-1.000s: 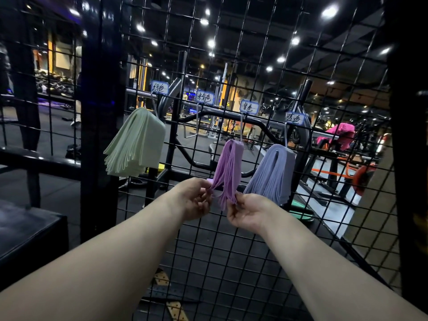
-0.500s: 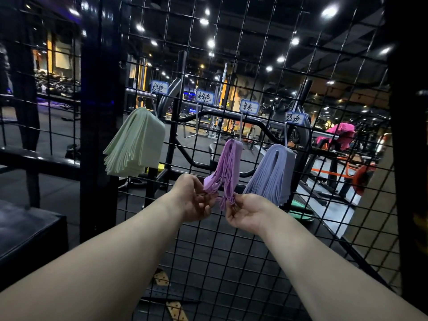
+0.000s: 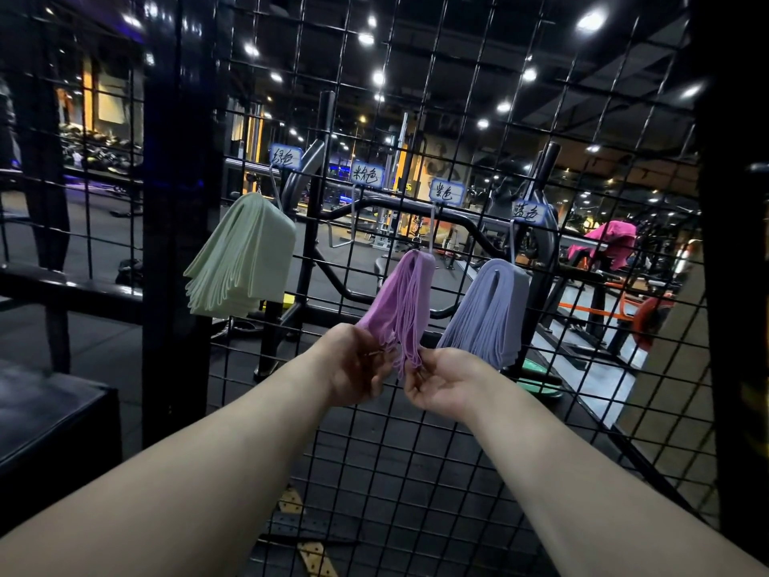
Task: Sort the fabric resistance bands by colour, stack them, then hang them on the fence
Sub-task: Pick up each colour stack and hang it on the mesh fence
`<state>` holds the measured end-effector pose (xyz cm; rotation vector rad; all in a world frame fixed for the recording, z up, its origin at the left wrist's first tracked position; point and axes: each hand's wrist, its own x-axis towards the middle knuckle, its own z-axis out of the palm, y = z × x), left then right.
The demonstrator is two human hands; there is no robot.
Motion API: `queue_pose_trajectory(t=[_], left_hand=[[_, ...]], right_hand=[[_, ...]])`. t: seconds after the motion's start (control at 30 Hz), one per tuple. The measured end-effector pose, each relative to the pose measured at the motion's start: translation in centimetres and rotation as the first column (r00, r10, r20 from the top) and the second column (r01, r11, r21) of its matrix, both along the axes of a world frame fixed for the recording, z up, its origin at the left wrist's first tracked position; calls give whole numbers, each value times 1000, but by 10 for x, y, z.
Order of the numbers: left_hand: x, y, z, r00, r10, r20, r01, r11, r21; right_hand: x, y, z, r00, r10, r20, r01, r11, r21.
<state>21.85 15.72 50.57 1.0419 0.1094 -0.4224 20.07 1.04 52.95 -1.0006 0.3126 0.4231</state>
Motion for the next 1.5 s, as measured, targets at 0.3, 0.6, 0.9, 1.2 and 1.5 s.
queue_pose_trajectory(t=[0.3, 0.6, 0.9, 1.2, 1.5], left_hand=[[-4, 0, -1, 997, 82, -3, -82, 997, -6], [-3, 0, 1, 993, 114, 2, -114, 991, 66], [1, -9, -4, 997, 74, -8, -72, 990, 120], [7, -12, -1, 999, 22, -36, -16, 985, 173], [8, -12, 4, 998, 5, -56, 9, 970, 242]], right_hand=[[3, 0, -1, 1000, 14, 6, -14, 1000, -18], [1, 2, 0, 1000, 4, 5, -4, 1000, 11], [-3, 4, 2, 1000, -1, 12, 1, 1000, 2], [0, 4, 1, 1000, 5, 12, -5, 1000, -7], [5, 2, -2, 1000, 3, 10, -2, 1000, -21]])
